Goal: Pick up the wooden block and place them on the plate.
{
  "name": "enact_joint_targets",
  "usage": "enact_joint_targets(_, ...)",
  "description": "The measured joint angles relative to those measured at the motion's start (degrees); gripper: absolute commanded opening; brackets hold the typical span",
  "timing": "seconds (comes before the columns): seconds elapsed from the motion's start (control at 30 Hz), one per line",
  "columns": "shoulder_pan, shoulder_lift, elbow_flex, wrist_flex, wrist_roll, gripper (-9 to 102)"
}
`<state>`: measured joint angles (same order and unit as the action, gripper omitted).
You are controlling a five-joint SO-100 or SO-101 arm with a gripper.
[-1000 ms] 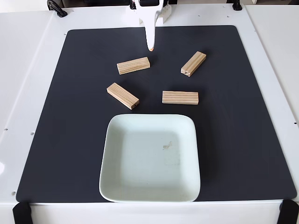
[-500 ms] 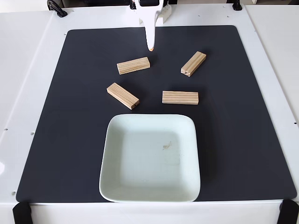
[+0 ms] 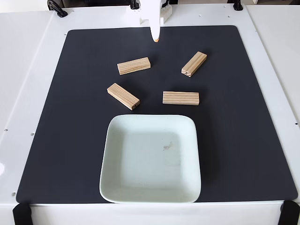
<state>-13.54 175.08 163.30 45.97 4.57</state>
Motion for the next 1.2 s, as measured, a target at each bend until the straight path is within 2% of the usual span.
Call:
enact_joint_targets(0.13,-0.18,-18.19,-18.72,8.70,0.00,-1)
enact_joint_targets(0.37,-0.79,-51.59,-57.48,31.20,0.09,-1)
enact_joint_targets(0.47,-1.67,-63.63,-71.10,36.91,3.69,-1)
enact_joint_targets(0.57,-2.81,-73.92,-81.12,38.32,9.93,-1)
enact_joint_targets(0.7,-4.48,-85.17,-88.86,39.02,12.57,-1)
enact_joint_targets(1.03,-7.47,-102.22,-96.94,38.85,13.36,-1)
enact_joint_targets(1.2,-8.09,-105.82,-97.21,35.33,13.36,0)
